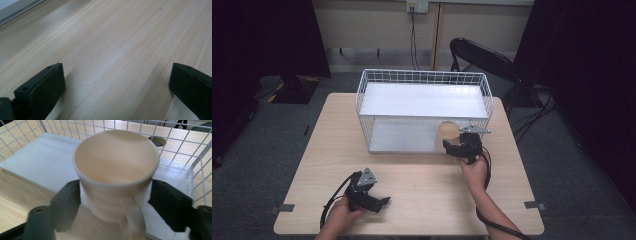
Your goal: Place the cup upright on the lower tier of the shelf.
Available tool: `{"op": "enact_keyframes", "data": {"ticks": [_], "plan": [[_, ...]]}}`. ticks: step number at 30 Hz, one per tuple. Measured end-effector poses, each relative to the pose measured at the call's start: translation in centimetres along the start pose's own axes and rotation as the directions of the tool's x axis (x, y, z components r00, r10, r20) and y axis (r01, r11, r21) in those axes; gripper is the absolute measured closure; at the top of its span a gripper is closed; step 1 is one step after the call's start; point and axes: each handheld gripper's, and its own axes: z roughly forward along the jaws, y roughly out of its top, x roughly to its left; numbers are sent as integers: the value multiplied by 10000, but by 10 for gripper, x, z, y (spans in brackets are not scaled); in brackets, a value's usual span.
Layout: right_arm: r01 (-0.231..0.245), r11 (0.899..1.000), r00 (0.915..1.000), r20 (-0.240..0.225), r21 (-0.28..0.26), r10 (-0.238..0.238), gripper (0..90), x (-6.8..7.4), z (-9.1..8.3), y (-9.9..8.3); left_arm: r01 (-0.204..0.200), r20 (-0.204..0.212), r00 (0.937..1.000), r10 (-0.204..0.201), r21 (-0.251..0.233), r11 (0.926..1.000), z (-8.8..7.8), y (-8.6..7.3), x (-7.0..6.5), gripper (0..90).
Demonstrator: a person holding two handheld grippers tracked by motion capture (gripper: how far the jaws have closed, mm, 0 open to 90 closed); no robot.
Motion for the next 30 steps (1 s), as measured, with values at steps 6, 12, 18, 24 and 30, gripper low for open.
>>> {"op": "enact_keyframes", "data": {"ticks": [6,12,18,24,30], "plan": [[-22,10000,10000,79,16,22,363,0,3,-1,0,1,10000,0,0,10000,0,0,0,1],[-56,10000,9999,83,25,56,431,-2,3,1,2,-1,10000,-2,-1,10000,0,0,0,1],[40,10000,10000,88,25,-40,504,-3,2,5,-1,0,10000,1,2,10000,0,0,0,1],[153,9999,9998,132,16,-153,564,-4,3,7,-1,-1,10000,1,1,10000,0,0,0,1],[234,9997,9997,82,57,-235,611,-5,2,9,-2,-1,10000,2,1,10000,0,0,0,1]]}}
